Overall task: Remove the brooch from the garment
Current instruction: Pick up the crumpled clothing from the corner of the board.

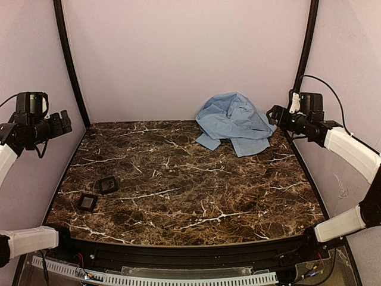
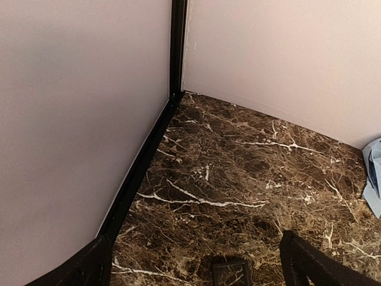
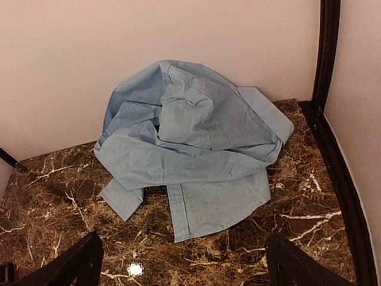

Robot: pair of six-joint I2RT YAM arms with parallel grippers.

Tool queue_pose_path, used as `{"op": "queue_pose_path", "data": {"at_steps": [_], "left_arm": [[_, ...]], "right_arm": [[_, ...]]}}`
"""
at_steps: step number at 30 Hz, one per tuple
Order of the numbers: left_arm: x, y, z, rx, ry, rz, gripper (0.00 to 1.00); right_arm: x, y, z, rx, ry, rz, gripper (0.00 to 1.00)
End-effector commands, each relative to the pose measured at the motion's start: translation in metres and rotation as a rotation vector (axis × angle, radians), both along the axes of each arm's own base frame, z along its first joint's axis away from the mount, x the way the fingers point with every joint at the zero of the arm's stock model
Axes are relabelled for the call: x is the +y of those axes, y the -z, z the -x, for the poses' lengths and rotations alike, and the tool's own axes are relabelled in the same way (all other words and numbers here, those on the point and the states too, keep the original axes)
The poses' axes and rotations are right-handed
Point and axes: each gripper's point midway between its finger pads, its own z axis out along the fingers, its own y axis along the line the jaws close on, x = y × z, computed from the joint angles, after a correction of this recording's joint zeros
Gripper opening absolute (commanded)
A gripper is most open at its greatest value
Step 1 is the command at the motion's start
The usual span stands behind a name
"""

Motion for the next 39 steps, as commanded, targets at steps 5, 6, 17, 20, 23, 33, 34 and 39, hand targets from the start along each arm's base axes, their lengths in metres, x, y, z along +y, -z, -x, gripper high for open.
{"op": "queue_pose_path", "data": {"at_steps": [5, 6, 17, 20, 23, 33, 34, 39], "left_arm": [[-0.018, 0.010, 0.006, -0.004, 0.072, 0.099, 1.00], [-0.019, 0.011, 0.007, -0.007, 0.069, 0.119, 1.00], [-0.009, 0.008, 0.034, 0.084, 0.046, 0.057, 1.00], [-0.008, 0.012, 0.037, 0.117, 0.030, 0.065, 1.00], [-0.012, 0.016, 0.036, 0.113, 0.029, 0.106, 1.00], [-0.022, 0.024, 0.027, 0.103, 0.047, 0.189, 1.00], [-0.023, 0.026, 0.026, 0.113, 0.047, 0.188, 1.00], [-0.024, 0.034, 0.021, 0.135, 0.060, 0.182, 1.00]], "right_arm": [[0.018, 0.048, -0.072, 0.099, 0.021, -0.066, 0.97], [0.020, 0.056, -0.080, 0.106, 0.024, -0.080, 0.97], [0.042, 0.115, -0.156, 0.181, 0.007, -0.153, 0.98], [0.044, 0.121, -0.178, 0.179, 0.028, -0.172, 0.99], [0.041, 0.126, -0.202, 0.160, 0.056, -0.232, 0.99], [0.038, 0.165, -0.261, 0.203, 0.133, -0.229, 0.97], [0.038, 0.171, -0.263, 0.215, 0.138, -0.232, 0.95], [0.051, 0.176, -0.273, 0.202, 0.078, -0.260, 0.74]]}}
